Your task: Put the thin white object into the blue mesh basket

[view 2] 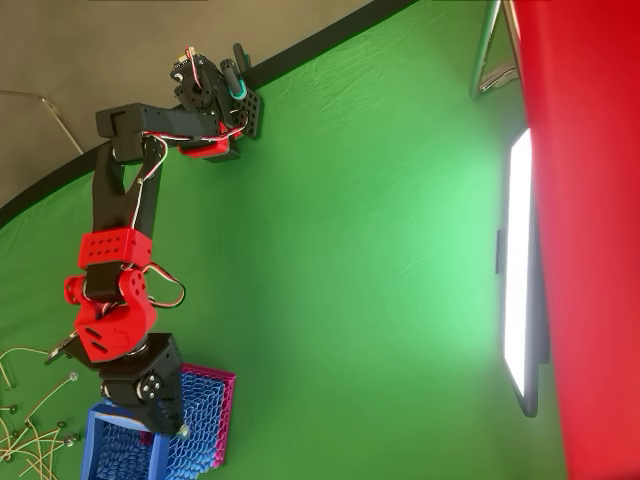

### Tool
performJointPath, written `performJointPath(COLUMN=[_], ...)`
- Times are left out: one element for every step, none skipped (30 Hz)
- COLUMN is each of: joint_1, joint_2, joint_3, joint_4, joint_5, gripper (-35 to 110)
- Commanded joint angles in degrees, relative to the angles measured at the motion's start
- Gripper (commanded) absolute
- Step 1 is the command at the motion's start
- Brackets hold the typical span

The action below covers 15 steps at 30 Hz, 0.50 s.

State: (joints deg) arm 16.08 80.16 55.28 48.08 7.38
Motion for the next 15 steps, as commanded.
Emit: performJointPath(joint_1=[1.5, 1.8, 2.0, 2.3, 2.4, 2.5, 2.6, 2.7, 2.7, 2.7, 2.7, 2.7, 2.9, 3.0, 3.1], joint_2=[-3.8, -5.1, -6.3, -7.5, -8.7, -10.2, -11.6, -13.0, -14.2, -15.3, -16.3, -17.1, -17.8, -18.7, -19.4], joint_3=[-6.5, -7.7, -9.0, -10.0, -11.4, -13.1, -14.8, -16.5, -18.0, -19.2, -20.1, -20.8, -21.4, -22.0, -22.5], joint_4=[-3.0, -3.7, -4.1, -5.0, -5.4, -5.8, -6.3, -6.5, -6.7, -6.9, -7.4, -7.9, -8.3, -8.5, -8.6], joint_5=[-0.2, -0.3, -0.3, -0.4, -0.6, -0.7, -0.8, -1.1, -1.2, -1.3, -1.2, -0.6, 0.2, 1.1, 2.0], gripper=[3, 3, 3, 3, 3, 3, 3, 3, 3, 3, 3, 3, 3, 3, 4])
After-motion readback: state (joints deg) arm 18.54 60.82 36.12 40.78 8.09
